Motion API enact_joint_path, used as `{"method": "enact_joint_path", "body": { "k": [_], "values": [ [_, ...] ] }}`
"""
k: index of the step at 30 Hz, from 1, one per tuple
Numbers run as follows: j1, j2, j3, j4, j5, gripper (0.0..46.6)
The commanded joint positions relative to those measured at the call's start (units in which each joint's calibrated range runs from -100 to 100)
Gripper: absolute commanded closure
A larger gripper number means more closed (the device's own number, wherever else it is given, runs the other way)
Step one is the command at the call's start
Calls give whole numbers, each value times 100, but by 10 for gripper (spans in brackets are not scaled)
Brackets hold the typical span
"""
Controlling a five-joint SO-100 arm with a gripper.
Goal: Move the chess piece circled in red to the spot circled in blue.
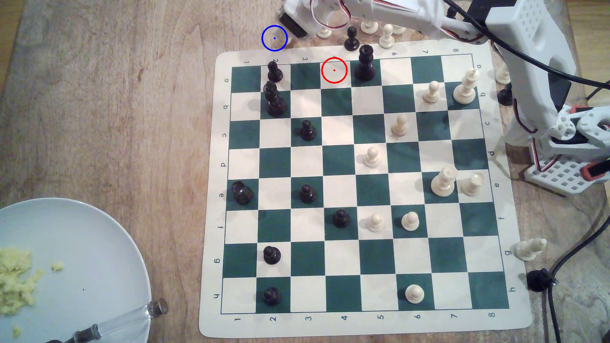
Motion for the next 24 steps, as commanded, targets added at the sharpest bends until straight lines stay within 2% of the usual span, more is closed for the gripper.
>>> {"method": "enact_joint_path", "body": {
  "k": [1, 17, 18, 21, 24],
  "values": [
    [18, -188, -635, -212, 20, 464],
    [-21, 75, -581, -359, 59, 463],
    [-21, 84, -581, -375, 59, 458],
    [-21, 58, -563, -408, 54, 394],
    [-21, -1, -563, -408, 54, 381]
  ]
}}
